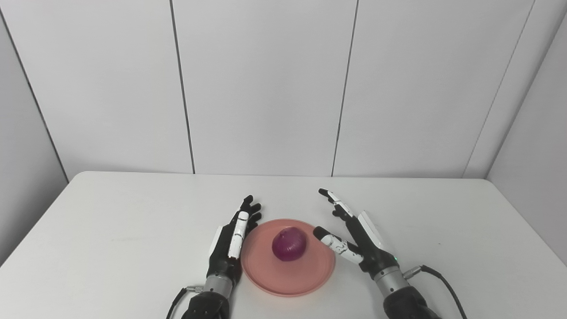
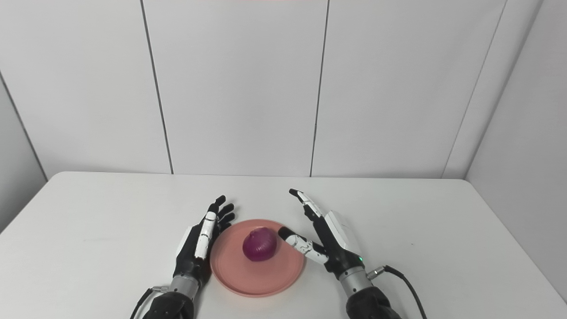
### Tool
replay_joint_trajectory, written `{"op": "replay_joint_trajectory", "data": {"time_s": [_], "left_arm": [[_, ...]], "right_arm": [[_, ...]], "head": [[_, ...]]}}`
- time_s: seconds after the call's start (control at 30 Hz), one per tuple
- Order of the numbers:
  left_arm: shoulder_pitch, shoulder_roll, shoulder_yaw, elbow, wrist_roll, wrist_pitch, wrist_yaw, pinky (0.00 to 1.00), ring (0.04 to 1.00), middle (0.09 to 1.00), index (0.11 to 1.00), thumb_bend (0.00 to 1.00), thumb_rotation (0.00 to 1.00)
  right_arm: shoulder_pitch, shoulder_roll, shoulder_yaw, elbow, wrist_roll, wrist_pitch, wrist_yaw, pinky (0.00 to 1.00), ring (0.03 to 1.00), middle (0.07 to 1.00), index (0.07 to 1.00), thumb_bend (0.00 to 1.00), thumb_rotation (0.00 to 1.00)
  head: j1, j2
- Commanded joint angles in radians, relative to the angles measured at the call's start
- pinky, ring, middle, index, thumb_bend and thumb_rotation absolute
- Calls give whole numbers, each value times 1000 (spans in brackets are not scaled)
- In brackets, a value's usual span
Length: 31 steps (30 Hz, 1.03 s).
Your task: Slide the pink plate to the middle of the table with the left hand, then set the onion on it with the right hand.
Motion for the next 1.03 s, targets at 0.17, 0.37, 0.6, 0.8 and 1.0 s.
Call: {"op": "replay_joint_trajectory", "data": {"time_s": [0.17,0.37,0.6,0.8,1.0], "left_arm": [[14,46,7,24,3,-29,-23,959,921,935,934,541,1000],[28,63,12,19,-4,-34,-32,967,927,933,939,532,1000],[37,79,23,13,-17,-38,-46,959,934,929,933,510,1000],[36,90,34,15,-36,-38,-55,942,938,935,944,501,1000],[43,99,41,8,-59,-30,-75,949,951,949,954,501,1000]], "right_arm": [[-29,20,-47,-20,52,40,8,841,893,939,944,692,1000],[-20,30,-63,-19,59,79,17,869,900,937,943,677,1000],[-19,47,-93,-1,138,103,42,903,936,948,943,691,1000],[-20,64,-117,-3,227,121,77,926,955,961,956,689,1000],[-28,86,-154,29,350,96,112,920,955,960,956,639,1000]], "head": [[-6,-1],[-13,4],[-17,9],[-22,10],[-32,7]]}}
